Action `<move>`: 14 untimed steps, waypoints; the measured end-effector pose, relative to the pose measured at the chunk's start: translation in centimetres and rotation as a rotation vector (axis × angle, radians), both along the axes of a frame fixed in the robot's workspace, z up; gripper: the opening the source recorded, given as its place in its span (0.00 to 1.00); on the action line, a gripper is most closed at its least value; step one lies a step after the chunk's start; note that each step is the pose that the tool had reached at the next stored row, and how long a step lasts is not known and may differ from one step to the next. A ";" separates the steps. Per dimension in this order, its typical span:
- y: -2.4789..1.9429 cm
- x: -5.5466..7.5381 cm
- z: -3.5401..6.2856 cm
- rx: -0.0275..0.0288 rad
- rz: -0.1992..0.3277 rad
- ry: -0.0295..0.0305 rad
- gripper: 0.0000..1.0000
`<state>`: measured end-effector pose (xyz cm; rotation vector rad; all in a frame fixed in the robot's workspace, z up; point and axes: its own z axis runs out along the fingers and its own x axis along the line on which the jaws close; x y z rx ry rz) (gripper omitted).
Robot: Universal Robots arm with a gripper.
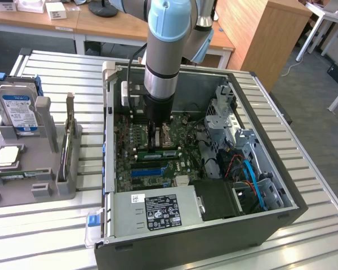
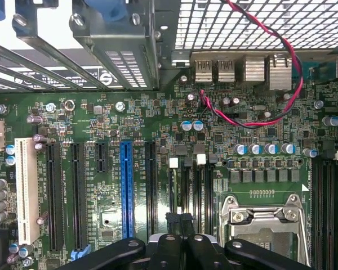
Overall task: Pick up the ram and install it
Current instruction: 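Press down the ram until it locks into place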
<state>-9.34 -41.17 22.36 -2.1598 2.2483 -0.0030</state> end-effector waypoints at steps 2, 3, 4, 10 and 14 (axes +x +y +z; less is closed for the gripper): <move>0.00 0.0 0.00 -0.0001 0.000 0.0001 0.11; 0.00 0.0 0.00 -0.0001 0.000 0.0000 0.11; 0.00 0.0 -0.01 -0.0002 0.000 0.0001 0.11; 0.00 0.0 -0.06 -0.0001 0.000 0.0001 0.11; 0.00 0.0 -0.06 -0.0001 0.000 0.0001 0.11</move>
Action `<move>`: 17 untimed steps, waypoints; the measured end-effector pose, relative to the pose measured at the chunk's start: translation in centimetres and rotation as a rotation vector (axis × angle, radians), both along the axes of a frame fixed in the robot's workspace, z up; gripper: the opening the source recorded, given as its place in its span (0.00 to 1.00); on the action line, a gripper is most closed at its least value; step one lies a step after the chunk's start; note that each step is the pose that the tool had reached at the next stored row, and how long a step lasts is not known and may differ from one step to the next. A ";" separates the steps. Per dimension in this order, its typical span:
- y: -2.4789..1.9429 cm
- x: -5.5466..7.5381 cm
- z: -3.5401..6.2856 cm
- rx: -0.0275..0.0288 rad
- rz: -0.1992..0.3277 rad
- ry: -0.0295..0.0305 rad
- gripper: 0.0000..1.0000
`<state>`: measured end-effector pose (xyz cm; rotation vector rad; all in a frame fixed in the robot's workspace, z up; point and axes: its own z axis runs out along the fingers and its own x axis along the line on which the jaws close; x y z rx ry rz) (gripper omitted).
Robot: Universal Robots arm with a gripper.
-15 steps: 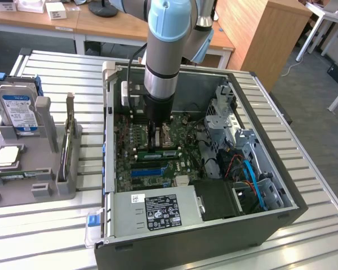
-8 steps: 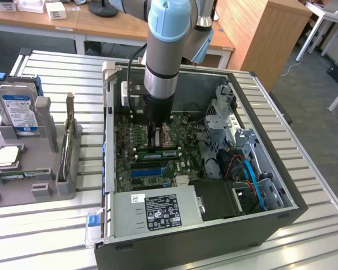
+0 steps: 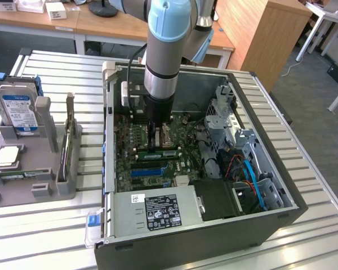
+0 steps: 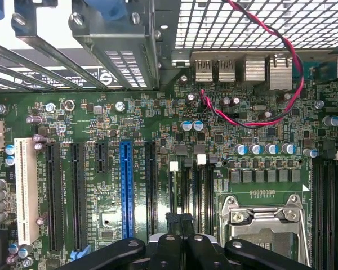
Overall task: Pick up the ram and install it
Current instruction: 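Press down the ram until it locks into place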
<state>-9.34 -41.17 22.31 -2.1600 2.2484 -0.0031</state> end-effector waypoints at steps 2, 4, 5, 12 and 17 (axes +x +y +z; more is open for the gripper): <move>0.01 0.0 0.06 0.0006 0.000 -0.0004 0.11; 0.01 0.0 0.37 0.0001 0.000 -0.0002 0.11; 0.00 0.0 0.62 -0.0004 0.000 0.0001 0.11; 0.00 0.0 2.89 -0.0015 0.000 0.0000 0.11; 0.00 0.0 4.25 -0.0019 0.000 0.0000 0.11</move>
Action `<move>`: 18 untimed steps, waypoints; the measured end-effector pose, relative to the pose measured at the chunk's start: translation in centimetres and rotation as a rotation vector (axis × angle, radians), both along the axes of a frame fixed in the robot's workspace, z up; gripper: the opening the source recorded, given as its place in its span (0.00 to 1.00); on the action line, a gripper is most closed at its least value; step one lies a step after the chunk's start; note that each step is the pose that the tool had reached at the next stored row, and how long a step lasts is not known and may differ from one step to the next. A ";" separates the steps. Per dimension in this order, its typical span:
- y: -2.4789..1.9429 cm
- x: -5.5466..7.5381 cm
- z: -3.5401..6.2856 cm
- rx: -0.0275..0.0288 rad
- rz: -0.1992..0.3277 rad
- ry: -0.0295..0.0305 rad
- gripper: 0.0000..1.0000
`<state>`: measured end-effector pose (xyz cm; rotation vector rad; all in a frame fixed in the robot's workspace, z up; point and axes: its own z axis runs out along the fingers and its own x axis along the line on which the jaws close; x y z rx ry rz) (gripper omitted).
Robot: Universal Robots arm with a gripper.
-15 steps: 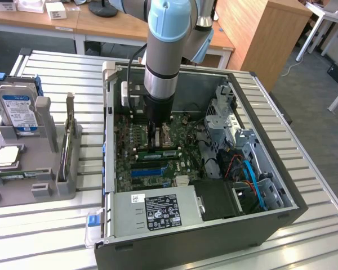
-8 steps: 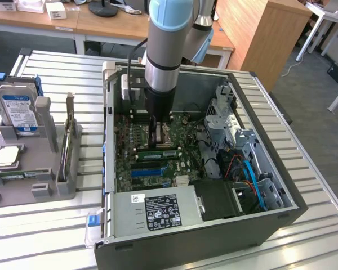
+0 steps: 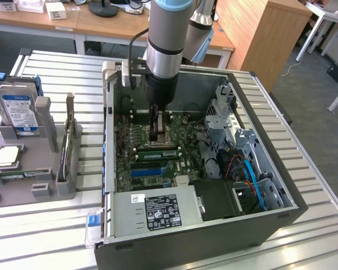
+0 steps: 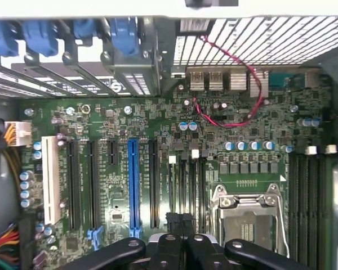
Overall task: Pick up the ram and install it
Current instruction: 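Press down the ram until it locks into place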
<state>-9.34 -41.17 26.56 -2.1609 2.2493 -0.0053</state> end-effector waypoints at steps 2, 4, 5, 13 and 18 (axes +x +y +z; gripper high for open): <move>0.00 0.0 0.39 0.0000 0.000 0.0000 0.11; 0.00 0.0 0.44 0.0001 0.000 -0.0001 0.11; 0.00 0.0 0.44 0.0002 0.000 -0.0001 0.11; 0.00 0.9 0.45 -0.0004 0.000 0.0000 0.11; 0.00 2.3 0.45 -0.0003 0.000 0.0002 0.11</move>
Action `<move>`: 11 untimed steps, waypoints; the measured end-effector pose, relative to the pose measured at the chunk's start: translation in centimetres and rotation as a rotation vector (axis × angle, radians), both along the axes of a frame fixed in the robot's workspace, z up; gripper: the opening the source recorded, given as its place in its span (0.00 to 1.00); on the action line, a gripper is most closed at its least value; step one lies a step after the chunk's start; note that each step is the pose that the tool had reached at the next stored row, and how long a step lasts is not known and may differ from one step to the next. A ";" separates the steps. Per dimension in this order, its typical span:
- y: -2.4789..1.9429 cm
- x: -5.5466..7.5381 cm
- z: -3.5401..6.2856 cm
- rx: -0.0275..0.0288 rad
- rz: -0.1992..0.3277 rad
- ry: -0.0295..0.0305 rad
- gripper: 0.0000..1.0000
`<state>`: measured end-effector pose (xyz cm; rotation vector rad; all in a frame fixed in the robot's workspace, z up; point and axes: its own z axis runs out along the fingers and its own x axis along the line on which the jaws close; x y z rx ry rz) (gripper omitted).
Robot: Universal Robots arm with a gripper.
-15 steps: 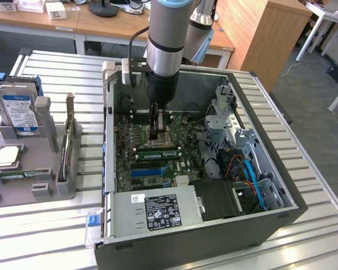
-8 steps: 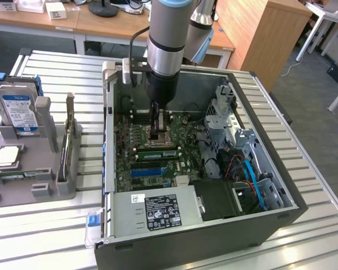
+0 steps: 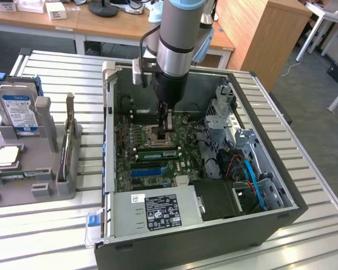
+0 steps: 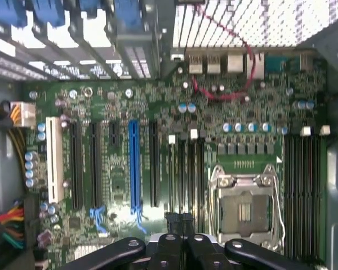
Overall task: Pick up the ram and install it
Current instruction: 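Press down the ram until it locks into place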
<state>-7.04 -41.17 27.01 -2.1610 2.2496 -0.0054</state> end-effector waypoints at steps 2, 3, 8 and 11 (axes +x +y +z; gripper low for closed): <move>0.00 0.5 0.00 -0.0001 0.000 0.0001 0.11; 0.00 0.8 0.00 -0.0001 0.000 0.0002 0.11; 0.00 1.6 0.00 0.0000 0.000 0.0002 0.11; 0.00 1.6 0.00 -0.0001 0.000 0.0002 0.11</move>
